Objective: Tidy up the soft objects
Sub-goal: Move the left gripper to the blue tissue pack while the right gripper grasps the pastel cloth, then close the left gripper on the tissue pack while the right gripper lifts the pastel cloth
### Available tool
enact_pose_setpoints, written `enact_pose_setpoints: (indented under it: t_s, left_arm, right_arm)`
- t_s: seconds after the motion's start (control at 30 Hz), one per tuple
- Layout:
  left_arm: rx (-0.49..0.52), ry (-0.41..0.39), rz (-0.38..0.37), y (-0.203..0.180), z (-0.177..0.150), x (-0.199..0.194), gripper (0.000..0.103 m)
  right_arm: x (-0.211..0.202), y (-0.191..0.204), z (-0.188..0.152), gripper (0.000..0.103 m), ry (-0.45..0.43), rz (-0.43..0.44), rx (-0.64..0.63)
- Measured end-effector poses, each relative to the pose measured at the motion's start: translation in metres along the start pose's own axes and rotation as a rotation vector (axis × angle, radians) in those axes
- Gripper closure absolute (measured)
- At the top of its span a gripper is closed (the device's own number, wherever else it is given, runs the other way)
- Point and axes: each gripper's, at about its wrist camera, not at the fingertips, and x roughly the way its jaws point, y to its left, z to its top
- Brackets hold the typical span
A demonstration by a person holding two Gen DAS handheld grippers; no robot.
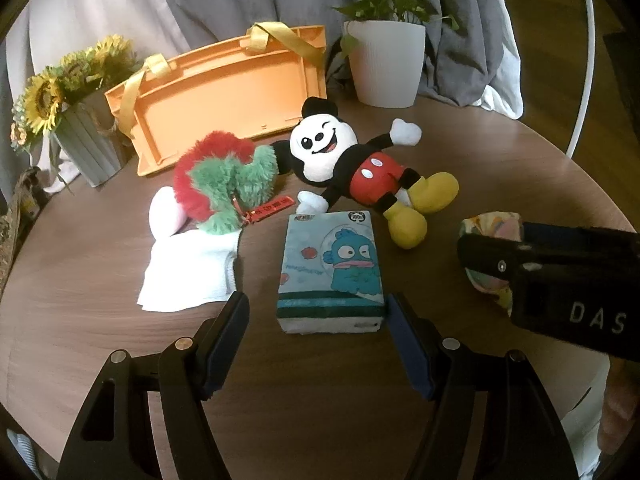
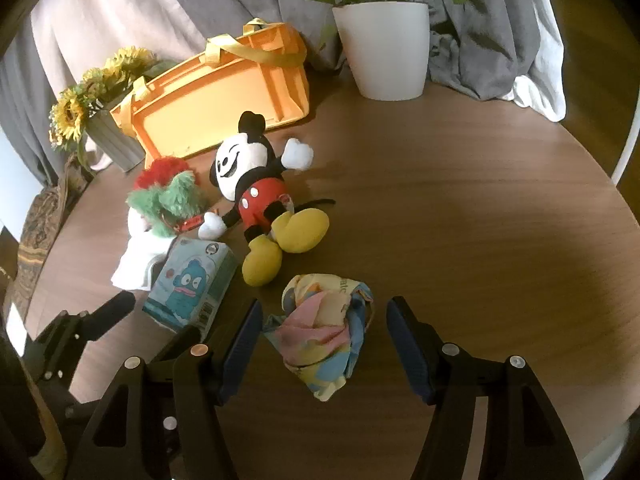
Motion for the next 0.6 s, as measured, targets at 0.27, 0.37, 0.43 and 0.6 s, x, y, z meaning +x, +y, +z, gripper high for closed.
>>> enact_pose_setpoints:
  t_s: [0.27, 0.37, 0.43, 0.6]
  left_arm:
    - [-0.002, 0.009, -0.023, 0.001, 0.002, 0.01, 0.038]
    - [-0.013, 0.021, -0.05, 0.001, 0.001, 0.013, 0.052]
    - [-0.018, 0.017, -0.054, 0.001, 0.001, 0.012, 0.052]
    - [-0.034, 0.021, -0.059, 0.002, -0.001, 0.009, 0.052]
  right_arm:
    - [0.007, 0.0, -0.002, 0.046, 0.024, 0.0, 0.002]
    - [0.01, 0.001, -0.004, 0.052, 0.038, 0.003, -0.005]
    - [0.009, 0.002, -0.005, 0.054, 0.038, 0.001, -0.013]
    - [0.005, 0.005, -0.006, 0.061, 0.028, -0.014, -0.034]
